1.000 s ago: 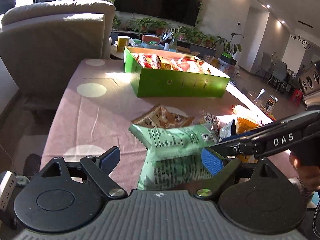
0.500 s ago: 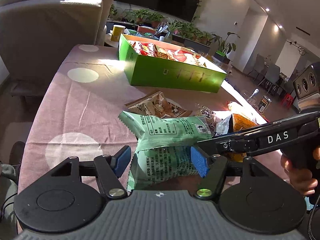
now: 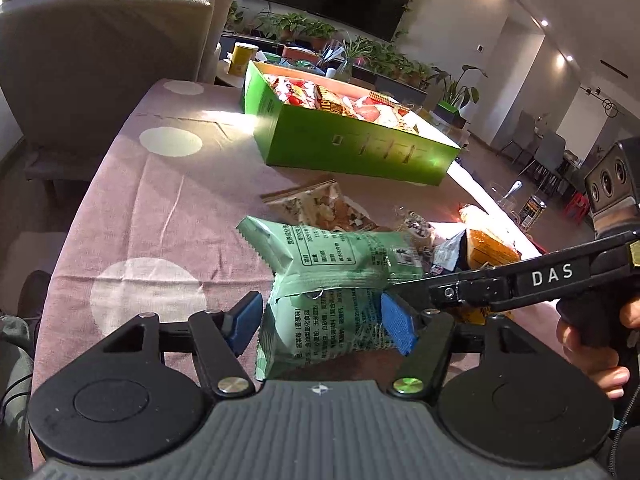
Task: Organize snacks
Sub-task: 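Close the right gripper on the green chip bag and lift it, then carry the green chip bag over the box, lower it in, release, then move both grippers back to the snacks left on the table, then grasp the brown cookie packet with the left gripper while the right grasps the round bun packet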
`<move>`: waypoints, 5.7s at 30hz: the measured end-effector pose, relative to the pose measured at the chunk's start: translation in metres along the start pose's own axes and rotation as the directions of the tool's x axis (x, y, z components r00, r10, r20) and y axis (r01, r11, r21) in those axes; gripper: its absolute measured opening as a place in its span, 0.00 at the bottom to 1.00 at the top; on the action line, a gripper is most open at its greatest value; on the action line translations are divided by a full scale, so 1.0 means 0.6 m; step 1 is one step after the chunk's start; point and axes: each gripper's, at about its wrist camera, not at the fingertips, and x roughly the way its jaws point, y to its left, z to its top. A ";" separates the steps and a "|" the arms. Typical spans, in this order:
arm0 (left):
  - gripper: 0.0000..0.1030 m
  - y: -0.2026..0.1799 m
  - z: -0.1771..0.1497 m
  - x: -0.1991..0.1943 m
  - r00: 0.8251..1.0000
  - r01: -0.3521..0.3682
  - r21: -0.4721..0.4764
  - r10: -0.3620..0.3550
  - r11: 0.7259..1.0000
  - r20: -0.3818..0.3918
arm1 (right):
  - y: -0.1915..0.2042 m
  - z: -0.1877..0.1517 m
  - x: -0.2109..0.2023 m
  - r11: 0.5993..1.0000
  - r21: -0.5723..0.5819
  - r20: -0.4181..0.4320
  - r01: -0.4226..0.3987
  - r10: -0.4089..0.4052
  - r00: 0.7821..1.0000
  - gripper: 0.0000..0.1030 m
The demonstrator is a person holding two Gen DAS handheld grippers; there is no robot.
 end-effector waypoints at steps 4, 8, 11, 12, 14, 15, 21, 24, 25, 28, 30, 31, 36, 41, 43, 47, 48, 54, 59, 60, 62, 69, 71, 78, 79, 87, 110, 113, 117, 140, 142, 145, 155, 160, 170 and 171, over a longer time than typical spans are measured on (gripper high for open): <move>0.59 0.003 0.011 -0.014 0.999 0.009 -0.010 -0.008 1.000 0.038 | 0.003 0.006 -0.023 1.000 -0.009 0.046 0.002 -0.002 0.999 0.56; 0.60 0.006 0.015 -0.001 0.999 -0.034 -0.009 0.035 0.999 0.025 | 0.005 0.012 -0.020 1.000 -0.010 0.049 0.020 -0.020 0.999 0.56; 0.62 0.011 0.010 0.013 1.000 -0.013 -0.025 0.013 1.000 0.007 | 0.005 0.010 -0.003 0.999 -0.007 0.021 0.035 -0.035 0.999 0.56; 0.62 0.014 0.008 0.016 1.000 -0.013 -0.030 0.013 0.999 0.009 | 0.002 0.009 0.002 1.000 0.005 0.011 0.025 -0.025 1.000 0.56; 0.61 0.019 0.009 0.018 1.000 -0.004 -0.050 0.004 0.999 0.005 | -0.002 0.009 0.006 1.000 0.026 0.004 0.011 -0.011 1.000 0.56; 0.59 0.021 0.009 0.017 1.000 0.005 -0.061 -0.005 0.998 0.001 | -0.003 0.009 0.006 1.000 0.028 0.004 0.007 -0.007 1.000 0.56; 0.47 0.001 0.010 -0.001 1.000 0.019 -0.031 -0.019 0.999 0.017 | 0.007 0.009 -0.004 1.000 0.008 0.007 -0.024 0.023 1.000 0.48; 0.47 -0.007 0.019 -0.019 0.998 0.026 -0.021 -0.025 0.999 0.057 | 0.011 0.012 -0.018 0.999 0.012 0.034 -0.044 0.043 0.998 0.47; 0.47 -0.009 0.024 -0.026 0.997 0.030 -0.018 -0.028 0.999 0.070 | 0.013 0.015 -0.025 0.999 0.009 0.047 -0.050 0.050 0.998 0.47; 0.47 -0.022 0.043 -0.042 0.994 0.025 0.007 -0.026 1.000 0.110 | 0.026 0.025 -0.047 0.998 -0.027 0.097 -0.053 0.055 0.994 0.47; 0.47 -0.030 0.058 -0.047 0.991 0.020 0.025 -0.023 0.999 0.133 | 0.034 0.033 -0.060 0.997 -0.055 0.134 -0.046 0.053 0.990 0.47; 0.47 -0.033 0.065 -0.048 0.990 0.020 0.030 -0.024 0.999 0.141 | 0.036 0.038 -0.065 0.997 -0.063 0.147 -0.044 0.053 0.988 0.47; 0.47 -0.046 0.102 -0.042 0.985 0.019 0.057 -0.028 0.998 0.168 | 0.032 0.064 -0.081 0.994 -0.108 0.208 -0.034 0.056 0.977 0.47; 0.47 -0.067 0.146 -0.022 0.979 0.006 0.090 -0.024 0.996 0.201 | 0.015 0.097 -0.092 0.995 -0.097 0.260 -0.028 0.053 0.964 0.47; 0.47 -0.072 0.162 -0.014 0.977 0.011 0.090 -0.030 0.996 0.210 | 0.008 0.111 -0.096 0.995 -0.095 0.284 -0.023 0.049 0.957 0.47; 0.47 -0.077 0.187 0.006 0.974 0.017 0.081 -0.035 0.997 0.223 | -0.008 0.135 -0.099 0.996 -0.093 0.320 -0.015 0.044 0.947 0.47; 0.47 -0.077 0.192 0.010 0.974 0.018 0.079 -0.035 0.997 0.224 | -0.013 0.140 -0.098 0.996 -0.091 0.325 -0.017 0.046 0.945 0.47; 0.47 -0.084 0.228 0.042 0.977 -0.002 0.082 -0.016 0.997 0.214 | -0.043 0.174 -0.086 0.996 -0.090 0.340 -0.025 0.054 0.939 0.47; 0.47 -0.092 0.269 0.074 0.974 -0.017 0.106 -0.008 0.994 0.224 | -0.073 0.216 -0.081 0.996 -0.078 0.354 -0.043 0.068 0.933 0.47; 0.47 -0.092 0.280 0.083 0.974 -0.015 0.109 -0.010 0.994 0.227 | -0.077 0.225 -0.081 0.996 -0.077 0.358 -0.043 0.068 0.931 0.47; 0.47 -0.092 0.300 0.098 0.972 -0.015 0.111 -0.012 0.994 0.233 | -0.086 0.244 -0.078 0.996 -0.081 0.368 -0.038 0.066 0.928 0.47; 0.47 -0.078 0.369 0.156 0.965 -0.039 0.107 0.010 0.993 0.264 | -0.123 0.327 -0.049 0.995 -0.081 0.404 -0.060 0.088 0.911 0.47; 0.47 -0.071 0.382 0.173 0.965 -0.044 0.102 0.016 0.994 0.263 | -0.132 0.347 -0.036 0.994 -0.085 0.409 -0.066 0.095 0.908 0.47; 0.47 -0.030 0.396 0.242 0.979 -0.045 0.043 0.036 0.998 0.202 | -0.166 0.387 0.025 0.994 -0.086 0.370 -0.064 0.092 0.924 0.47; 0.47 -0.024 0.395 0.251 0.981 -0.041 0.033 0.034 0.999 0.191 | -0.171 0.389 0.033 0.994 -0.085 0.363 -0.062 0.088 0.927 0.47; 0.47 0.004 0.394 0.301 0.986 -0.069 0.018 0.065 0.997 0.154 | -0.194 0.400 0.088 0.998 -0.051 0.318 -0.041 0.055 0.946 0.47; 0.76 -0.034 0.311 0.182 0.977 -0.131 0.062 0.118 0.989 0.177 | -0.160 0.295 -0.005 0.994 -0.087 0.310 0.061 -0.031 0.950 0.47; 0.77 -0.053 0.280 0.163 0.975 -0.155 0.092 0.137 0.984 0.177 | -0.143 0.263 -0.009 0.993 -0.108 0.294 0.049 -0.016 0.956 0.48; 0.79 -0.068 0.243 0.146 0.975 -0.176 0.108 0.158 0.978 0.159 | -0.119 0.221 -0.017 0.987 -0.151 0.280 0.057 -0.013 0.960 0.50; 0.83 -0.100 0.121 0.130 0.965 -0.263 0.085 0.264 0.961 0.009 | -0.111 0.072 -0.095 0.993 -0.080 0.310 0.091 -0.062 0.949 0.59; 0.83 -0.102 0.117 0.140 0.960 -0.280 0.093 0.281 0.956 -0.001 | -0.109 0.065 -0.100 0.990 -0.084 0.317 0.109 -0.078 0.945 0.59; 0.83 -0.099 0.111 0.157 0.956 -0.289 0.088 0.293 0.953 -0.030 | -0.112 0.058 -0.106 0.991 -0.080 0.320 0.110 -0.079 0.944 0.61; 0.80 -0.092 0.096 0.191 0.941 -0.326 0.084 0.332 0.941 -0.067 | -0.114 0.046 -0.097 0.990 -0.092 0.296 0.102 -0.071 0.953 0.63; 0.59 -0.095 0.093 0.187 0.936 -0.341 0.136 0.349 0.930 -0.038 | -0.105 0.040 -0.084 0.988 -0.115 0.267 0.101 -0.068 0.961 0.65; 0.54 -0.088 0.087 0.159 0.950 -0.308 0.107 0.311 0.945 -0.016 | -0.053 0.049 -0.031 0.909 -0.388 0.157 0.153 -0.098 0.983 0.79; 0.54 -0.088 0.087 0.156 0.952 -0.304 0.105 0.307 0.947 -0.012 | -0.047 0.051 -0.023 0.893 -0.419 0.143 0.165 -0.115 0.983 0.79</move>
